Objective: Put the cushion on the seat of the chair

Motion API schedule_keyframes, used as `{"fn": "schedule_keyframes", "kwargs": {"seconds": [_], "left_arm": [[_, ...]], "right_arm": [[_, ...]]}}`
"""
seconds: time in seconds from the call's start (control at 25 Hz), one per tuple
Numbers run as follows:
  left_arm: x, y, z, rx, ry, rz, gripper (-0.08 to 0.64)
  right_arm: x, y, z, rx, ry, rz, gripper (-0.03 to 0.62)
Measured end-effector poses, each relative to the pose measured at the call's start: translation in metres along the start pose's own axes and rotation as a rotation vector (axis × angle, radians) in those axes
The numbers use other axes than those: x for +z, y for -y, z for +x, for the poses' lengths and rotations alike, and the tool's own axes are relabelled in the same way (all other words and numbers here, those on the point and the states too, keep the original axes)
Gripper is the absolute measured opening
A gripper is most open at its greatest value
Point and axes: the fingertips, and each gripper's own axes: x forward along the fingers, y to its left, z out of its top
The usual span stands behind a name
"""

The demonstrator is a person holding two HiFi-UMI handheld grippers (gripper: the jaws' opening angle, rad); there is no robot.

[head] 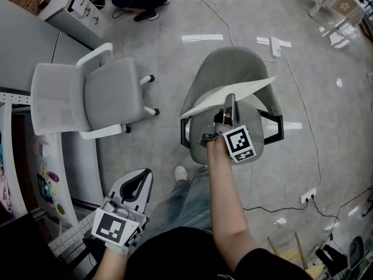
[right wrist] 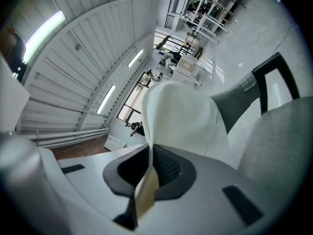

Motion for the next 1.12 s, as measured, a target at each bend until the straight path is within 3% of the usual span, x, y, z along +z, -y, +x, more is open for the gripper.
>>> {"fn": "schedule_keyframes", "kwargs": {"seconds": [0.48,0.72,0.84,1.12], "left_arm": [[-0.009,0.002,-0.002,-0.011,-0.015,-0.004,0.012],[-0.013,0.001,-0.005,-0.018,-0.019,-0.002,0.012],[-0.017,0.000,-0.005,-0.018,-0.028,-0.005,0.012],[-0.022,0.000,-0.003,-0.027,-0.033,-0.010,0.012]], "right_arm": [[-0.014,0.019,-0.020,-0.062,0.075,0.106,0.031],[-0.007,0.047,-0.032,-0.114,0.152,0.222,0.031],[-0.002,0.066,-0.035,-0.141,0.200,0.327,0.031],[0.010,0.084,-0.031,-0.132,0.289,0.484,0.031]]}}
